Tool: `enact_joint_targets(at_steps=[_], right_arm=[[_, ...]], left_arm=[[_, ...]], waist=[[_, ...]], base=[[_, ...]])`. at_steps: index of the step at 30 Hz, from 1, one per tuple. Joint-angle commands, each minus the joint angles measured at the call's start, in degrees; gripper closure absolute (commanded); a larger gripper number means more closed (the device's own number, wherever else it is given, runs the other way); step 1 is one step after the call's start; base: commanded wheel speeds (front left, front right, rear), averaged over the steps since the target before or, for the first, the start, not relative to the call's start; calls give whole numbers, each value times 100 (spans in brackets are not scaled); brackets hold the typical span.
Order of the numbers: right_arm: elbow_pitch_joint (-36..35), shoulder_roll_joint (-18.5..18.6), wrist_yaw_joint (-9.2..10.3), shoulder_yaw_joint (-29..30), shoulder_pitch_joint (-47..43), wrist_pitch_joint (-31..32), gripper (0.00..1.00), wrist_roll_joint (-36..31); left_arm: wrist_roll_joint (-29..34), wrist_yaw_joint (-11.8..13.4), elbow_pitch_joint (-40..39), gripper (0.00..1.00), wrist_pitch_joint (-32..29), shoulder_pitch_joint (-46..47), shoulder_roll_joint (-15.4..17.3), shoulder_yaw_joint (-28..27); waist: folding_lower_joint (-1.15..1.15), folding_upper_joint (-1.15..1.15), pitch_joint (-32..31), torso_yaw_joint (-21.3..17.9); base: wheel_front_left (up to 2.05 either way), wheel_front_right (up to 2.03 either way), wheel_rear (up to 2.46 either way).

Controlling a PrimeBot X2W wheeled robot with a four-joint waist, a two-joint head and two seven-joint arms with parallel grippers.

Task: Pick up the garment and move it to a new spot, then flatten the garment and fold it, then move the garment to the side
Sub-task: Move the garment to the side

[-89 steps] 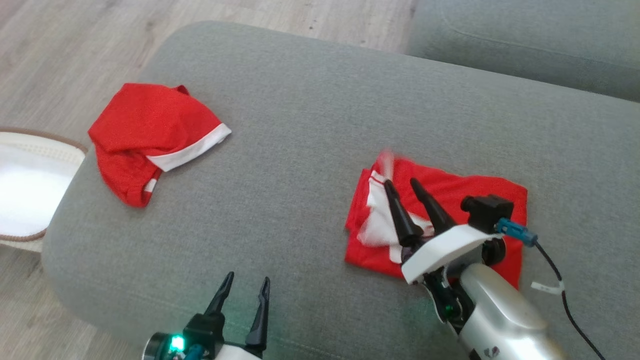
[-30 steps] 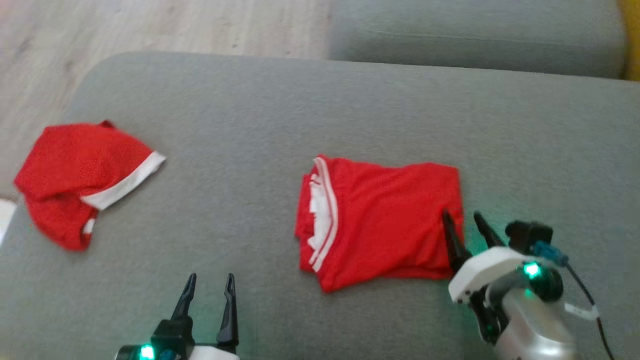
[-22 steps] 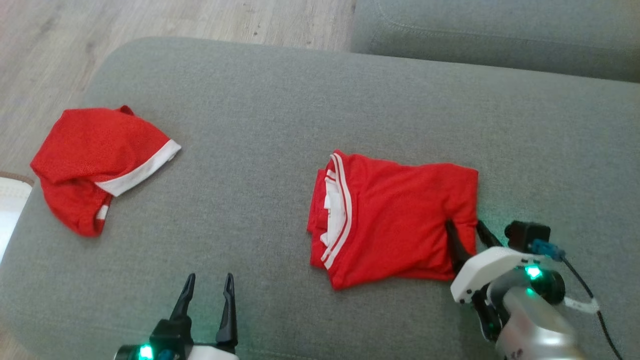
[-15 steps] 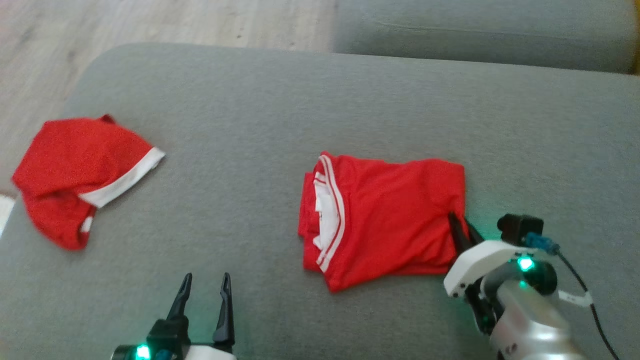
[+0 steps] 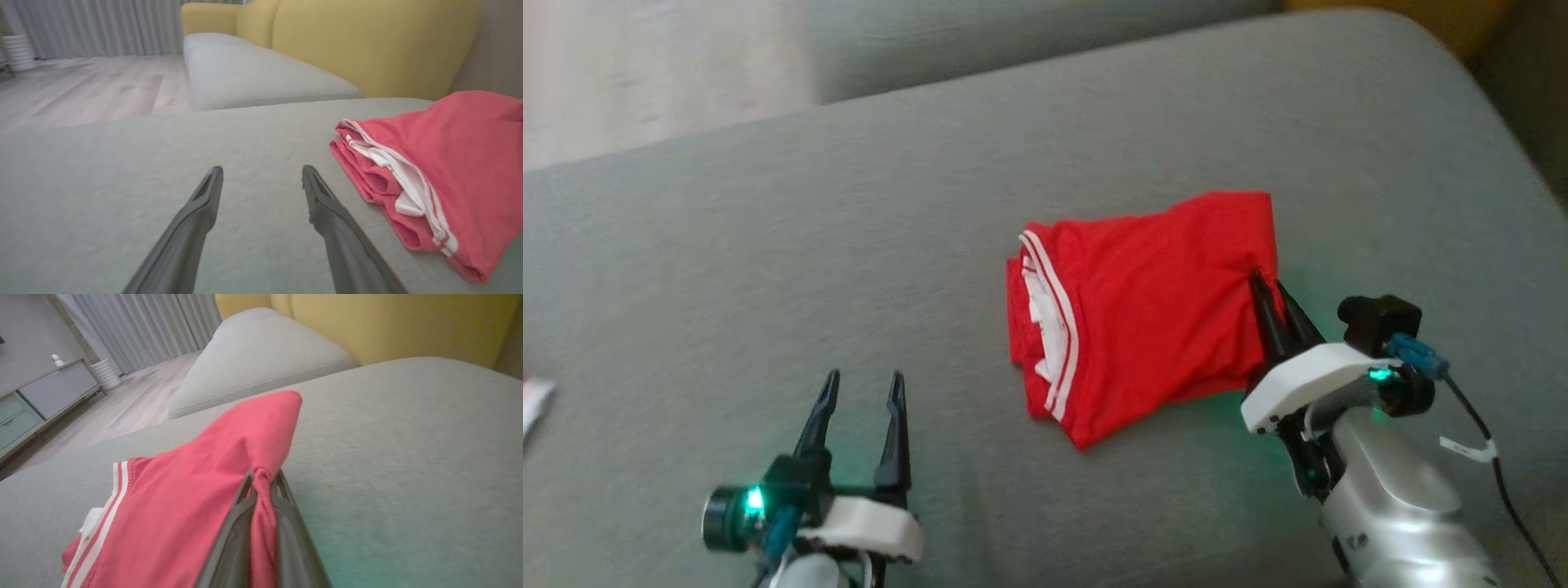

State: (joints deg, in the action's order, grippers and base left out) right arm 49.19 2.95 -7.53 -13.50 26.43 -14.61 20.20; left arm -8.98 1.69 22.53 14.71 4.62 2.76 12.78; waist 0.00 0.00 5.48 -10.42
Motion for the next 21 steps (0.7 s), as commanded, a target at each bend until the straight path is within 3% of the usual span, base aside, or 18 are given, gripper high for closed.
enact_joint_targets(at_steps=[1,6,11,15,21], right_arm=[[-241,0,4,-153,213,-38,100,53],[-542,-4,4,-242,223,-39,100,249],[-722,-6,4,-232,187,-39,100,375],[-784,33,4,-54,324,-39,100,297],[-509,560,4,238,1214,-39,100,-117]], left_arm=[[48,-28,-167,0,29,277,11,-141],[110,-90,-112,0,29,544,11,-50],[221,-173,-30,0,29,685,11,35],[306,-232,12,0,29,764,11,83],[503,-331,75,0,29,952,12,152]], waist=[[0,0,387,-1050],[0,0,628,-1694],[0,0,787,-1908],[0,0,919,-1816],[0,0,1264,-1247]], base=[[0,0,0],[0,0,0],[0,0,0],[0,0,0],[0,0,0]])
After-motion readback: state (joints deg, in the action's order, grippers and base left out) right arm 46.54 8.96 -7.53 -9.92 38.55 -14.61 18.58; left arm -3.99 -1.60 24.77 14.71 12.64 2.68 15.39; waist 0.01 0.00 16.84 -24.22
